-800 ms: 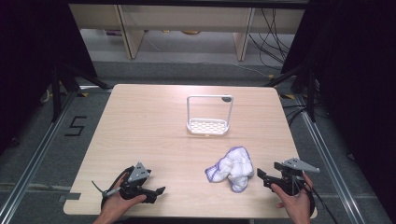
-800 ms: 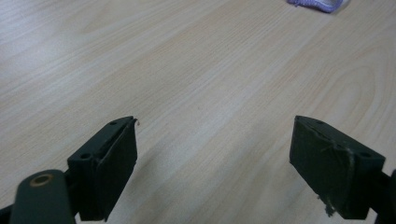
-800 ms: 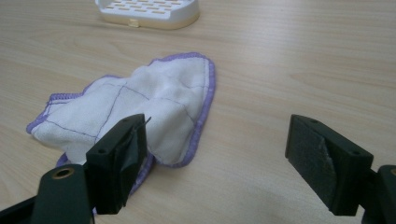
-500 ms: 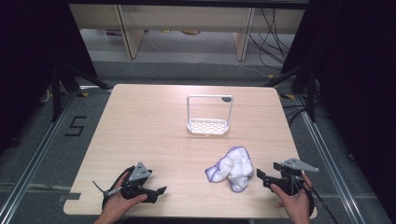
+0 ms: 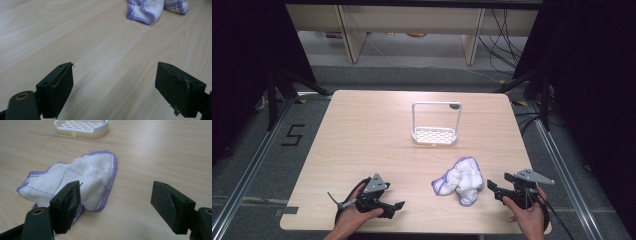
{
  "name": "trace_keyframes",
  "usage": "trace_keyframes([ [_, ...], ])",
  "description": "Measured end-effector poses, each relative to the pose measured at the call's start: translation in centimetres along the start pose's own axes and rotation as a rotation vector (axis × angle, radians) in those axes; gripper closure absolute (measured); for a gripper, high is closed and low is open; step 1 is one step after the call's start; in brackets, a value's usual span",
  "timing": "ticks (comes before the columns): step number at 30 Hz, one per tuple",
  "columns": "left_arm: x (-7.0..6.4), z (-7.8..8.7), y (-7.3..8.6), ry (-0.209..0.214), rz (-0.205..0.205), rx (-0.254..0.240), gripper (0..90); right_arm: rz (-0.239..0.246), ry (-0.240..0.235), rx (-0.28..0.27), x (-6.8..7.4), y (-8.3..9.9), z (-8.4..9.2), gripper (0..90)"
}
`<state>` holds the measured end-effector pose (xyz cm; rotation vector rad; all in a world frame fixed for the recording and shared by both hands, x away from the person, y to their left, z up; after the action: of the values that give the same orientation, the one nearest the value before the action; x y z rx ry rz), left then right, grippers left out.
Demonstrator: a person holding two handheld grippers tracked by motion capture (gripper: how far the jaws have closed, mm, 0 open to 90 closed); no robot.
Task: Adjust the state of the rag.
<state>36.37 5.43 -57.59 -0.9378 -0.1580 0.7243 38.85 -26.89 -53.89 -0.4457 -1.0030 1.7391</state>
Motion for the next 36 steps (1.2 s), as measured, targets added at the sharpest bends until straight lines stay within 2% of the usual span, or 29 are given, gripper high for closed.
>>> trace_keyframes([
  [1, -0.5, -0.5, -0.3, 0.006, 0.002, -0.008, 14.9, 0.003, -0.003, -0.013, 0.0, -0.1, -0.1, 25.0],
  [2, -0.9, -1.1, -0.6, 0.014, -0.033, 0.010, 14.9, 0.043, 0.002, -0.030, -0.4, -0.3, -0.1, 25.5],
  [3, -0.9, -1.1, -0.6, 0.014, -0.033, 0.010, 14.9, 0.053, 0.012, -0.030, -0.5, -0.3, -0.1, 25.6],
  [4, -1.9, -2.1, -1.3, 0.034, -0.027, -0.004, 14.9, -0.012, -0.004, -0.014, 0.1, -0.2, 0.2, 25.5],
  [5, -2.3, -2.5, -1.4, 0.043, -0.037, 0.002, 15.0, 0.006, -0.006, -0.023, 0.0, -0.3, 0.1, 25.6],
  [7, -3.2, -3.4, -1.8, 0.061, -0.054, 0.008, 15.2, 0.002, -0.006, -0.020, 0.1, -0.2, 0.1, 25.6],
  [8, -3.6, -3.7, -1.9, 0.077, -0.078, 0.013, 15.4, 0.010, -0.003, -0.023, -0.1, -0.2, 0.1, 25.6],
  [9, -3.6, -3.7, -1.9, 0.077, -0.078, 0.013, 15.9, 0.021, -0.004, -0.027, -0.2, -0.3, 0.0, 25.6],
  [10, -4.2, -4.4, -2.3, 0.077, -0.083, 0.016, 16.5, 0.012, -0.005, -0.024, -0.1, -0.3, 0.1, 25.6],
  [12, -4.7, -4.8, -2.7, 0.099, -0.096, 0.026, 21.0, 0.015, -0.008, -0.024, -0.1, -0.3, 0.0, 25.9],
  [13, -4.8, -5.0, -2.9, 0.103, -0.111, 0.036, 25.4, 0.044, -0.010, -0.034, -0.3, -0.4, -0.1, 26.6],
  [15, -5.1, -5.6, -3.6, 0.102, -0.106, 0.024, 27.5, 0.045, -0.023, -0.038, -0.2, -0.4, -0.2, 27.2],
  [16, -5.0, -5.8, -3.9, 0.091, -0.123, 0.026, 30.0, 0.046, -0.013, -0.036, -0.3, -0.4, -0.2, 27.2],
  [18, -5.1, -6.1, -4.2, 0.095, -0.125, 0.021, 33.8, 0.048, 0.005, -0.034, -0.5, -0.3, -0.1, 27.2],
  [20, -5.3, -6.7, -4.6, 0.102, -0.126, 0.028, 35.8, 0.028, -0.013, -0.045, -0.3, -0.4, -0.1, 27.2],
  [21, -5.3, -7.2, -4.8, 0.103, -0.140, 0.036, 37.4, 0.055, 0.007, -0.041, -0.7, -0.4, 0.0, 27.2],
  [22, -5.3, -7.2, -4.8, 0.103, -0.140, 0.036, 38.2, 0.018, -0.001, -0.029, -0.3, -0.2, 0.0, 27.2],
  [24, -5.4, -7.8, -5.0, 0.101, -0.154, 0.050, 40.6, 0.013, -0.009, -0.027, -0.2, -0.2, 0.0, 27.2],
  [25, -5.6, -8.1, -5.1, 0.104, -0.152, 0.047, 41.8, 0.049, 0.001, -0.034, -0.6, -0.3, -0.1, 27.2],
  [27, -5.5, -8.7, -5.3, 0.091, -0.187, 0.060, 44.4, 0.049, -0.011, -0.042, -0.5, -0.4, -0.2, 27.2],
  [28, -5.9, -9.3, -5.4, 0.103, -0.179, 0.055, 46.6, 0.004, -0.010, -0.016, -0.2, -0.1, 0.1, 27.2],
  [29, -5.9, -9.3, -5.4, 0.103, -0.179, 0.055, 48.6, 0.004, -0.010, -0.016, -0.2, -0.1, 0.1, 27.2],
  [30, -5.8, -9.6, -5.4, 0.090, -0.215, 0.078, 49.6, 0.005, -0.008, -0.020, -0.2, -0.1, 0.0, 27.2],
  [32, -5.8, -9.8, -5.6, 0.077, -0.210, 0.063, 51.7, 0.003, -0.009, -0.016, -0.2, -0.1, 0.0, 27.2],
  [33, -5.7, -9.8, -5.6, 0.079, -0.236, 0.076, 55.1, 0.002, -0.010, -0.018, -0.2, -0.1, 0.0, 27.2],
  [34, -5.5, -10.0, -5.8, 0.073, -0.244, 0.080, 59.7, 0.057, 0.005, -0.026, -0.7, -0.2, 0.0, 27.2],
  [36, -5.5, -10.1, -5.9, 0.075, -0.252, 0.074, 64.2, 0.055, 0.002, -0.028, -0.7, -0.3, 0.0, 27.1],
])
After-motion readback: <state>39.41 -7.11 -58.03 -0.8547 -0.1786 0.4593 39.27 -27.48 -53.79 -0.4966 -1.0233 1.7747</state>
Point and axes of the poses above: each handheld gripper's, and its own axes: z roughly backward along the jaws, y roughly out of its underside, x roughly to its left, the point moved 10 cm from there along -z, roughly forward along the jaws, and after that the axes turned 2 degrees about z, right-handed, at the moved point
